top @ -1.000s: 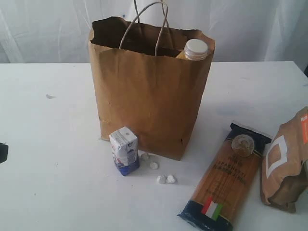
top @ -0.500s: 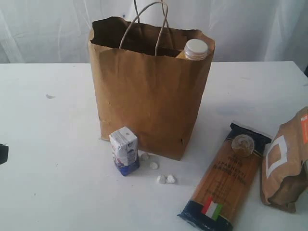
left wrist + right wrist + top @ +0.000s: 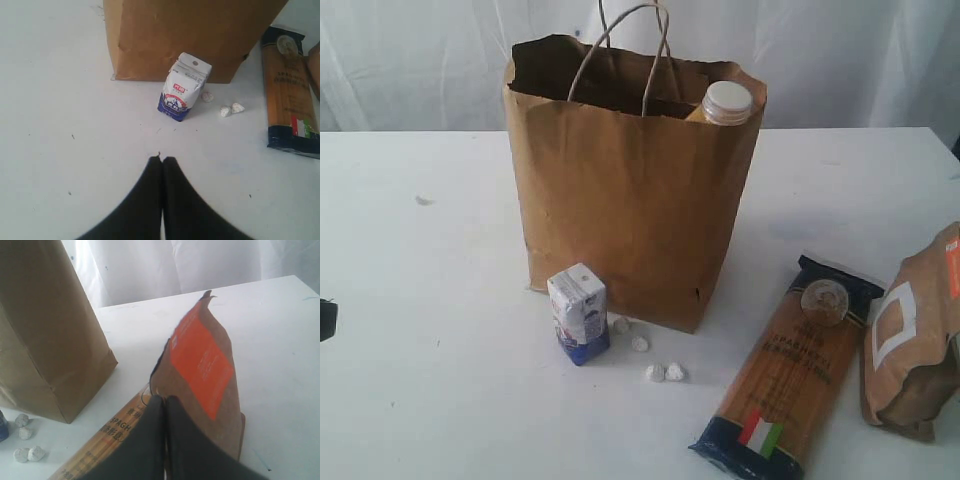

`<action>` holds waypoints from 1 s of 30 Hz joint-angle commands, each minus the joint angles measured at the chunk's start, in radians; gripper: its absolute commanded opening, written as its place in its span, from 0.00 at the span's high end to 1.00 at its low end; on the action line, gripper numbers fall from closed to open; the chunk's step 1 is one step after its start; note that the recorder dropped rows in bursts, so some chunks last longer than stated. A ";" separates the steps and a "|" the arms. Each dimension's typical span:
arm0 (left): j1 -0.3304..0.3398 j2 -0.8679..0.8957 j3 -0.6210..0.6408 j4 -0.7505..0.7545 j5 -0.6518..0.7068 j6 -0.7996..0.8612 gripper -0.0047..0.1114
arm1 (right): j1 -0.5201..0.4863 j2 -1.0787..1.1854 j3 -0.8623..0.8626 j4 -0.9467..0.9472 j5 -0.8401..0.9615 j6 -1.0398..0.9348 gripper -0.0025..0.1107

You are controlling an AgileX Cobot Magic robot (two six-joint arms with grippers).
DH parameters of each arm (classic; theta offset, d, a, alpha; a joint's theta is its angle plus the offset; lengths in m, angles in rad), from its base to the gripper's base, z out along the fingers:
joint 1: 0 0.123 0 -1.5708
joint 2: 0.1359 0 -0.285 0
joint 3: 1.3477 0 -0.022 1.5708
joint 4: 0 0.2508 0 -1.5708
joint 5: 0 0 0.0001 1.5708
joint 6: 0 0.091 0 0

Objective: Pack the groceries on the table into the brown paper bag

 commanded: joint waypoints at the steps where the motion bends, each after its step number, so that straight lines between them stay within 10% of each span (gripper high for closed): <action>1: 0.001 -0.008 0.008 -0.012 0.008 -0.003 0.96 | -0.005 -0.006 0.004 0.000 -0.013 -0.002 0.98; 30: -0.010 -0.204 0.128 0.022 -0.074 -0.003 0.96 | -0.005 -0.006 0.004 0.000 -0.012 -0.002 0.98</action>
